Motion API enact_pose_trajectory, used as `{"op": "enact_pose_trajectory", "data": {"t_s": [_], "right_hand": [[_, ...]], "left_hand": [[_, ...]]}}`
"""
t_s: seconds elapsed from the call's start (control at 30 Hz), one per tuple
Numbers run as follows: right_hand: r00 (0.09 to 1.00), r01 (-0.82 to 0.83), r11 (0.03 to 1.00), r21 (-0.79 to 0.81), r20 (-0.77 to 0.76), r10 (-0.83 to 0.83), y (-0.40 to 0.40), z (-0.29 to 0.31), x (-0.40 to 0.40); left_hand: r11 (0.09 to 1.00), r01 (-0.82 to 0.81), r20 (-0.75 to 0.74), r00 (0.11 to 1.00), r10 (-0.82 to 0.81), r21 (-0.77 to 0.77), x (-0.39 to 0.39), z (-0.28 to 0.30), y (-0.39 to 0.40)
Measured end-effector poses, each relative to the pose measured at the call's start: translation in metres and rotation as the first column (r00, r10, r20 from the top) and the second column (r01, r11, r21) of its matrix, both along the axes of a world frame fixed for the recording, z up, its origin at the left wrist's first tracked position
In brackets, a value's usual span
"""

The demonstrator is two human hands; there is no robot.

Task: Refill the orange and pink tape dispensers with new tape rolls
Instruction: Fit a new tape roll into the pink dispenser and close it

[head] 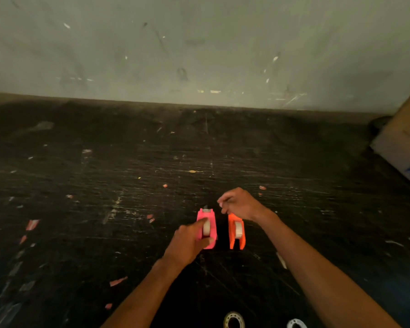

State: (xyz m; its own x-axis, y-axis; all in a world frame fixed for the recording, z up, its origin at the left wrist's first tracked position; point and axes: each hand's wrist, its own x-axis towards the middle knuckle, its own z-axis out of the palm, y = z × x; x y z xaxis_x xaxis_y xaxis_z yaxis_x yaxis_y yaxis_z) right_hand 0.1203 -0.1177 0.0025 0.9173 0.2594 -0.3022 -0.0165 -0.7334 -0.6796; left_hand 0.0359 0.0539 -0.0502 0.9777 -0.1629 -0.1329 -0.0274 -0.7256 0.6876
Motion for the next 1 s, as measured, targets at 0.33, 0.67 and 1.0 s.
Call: {"op": "enact_pose_trajectory", "data": {"t_s": [0.33, 0.67, 1.0], "right_hand": [[0.981, 0.162, 0.987, 0.012, 0.106, -0.163, -0.087, -0.005, -0.145], [0.989, 0.147, 0.919, -0.367, 0.024, -0.148, -0.104, -0.054, -0.255], [0.977, -0.076, 0.961, -0.266, 0.175, 0.126, -0.008, -0.046, -0.199]], "left_hand": [[0.988, 0.108, 0.157, 0.980, -0.124, 0.111, -0.064, 0.004, -0.014], [0.784, 0.522, -0.091, 0.846, -0.525, 0.336, -0.126, -0.009, -0.037], [0.891, 0.236, -0.006, 0.967, -0.253, 0.388, -0.107, 0.008, 0.021]]}}
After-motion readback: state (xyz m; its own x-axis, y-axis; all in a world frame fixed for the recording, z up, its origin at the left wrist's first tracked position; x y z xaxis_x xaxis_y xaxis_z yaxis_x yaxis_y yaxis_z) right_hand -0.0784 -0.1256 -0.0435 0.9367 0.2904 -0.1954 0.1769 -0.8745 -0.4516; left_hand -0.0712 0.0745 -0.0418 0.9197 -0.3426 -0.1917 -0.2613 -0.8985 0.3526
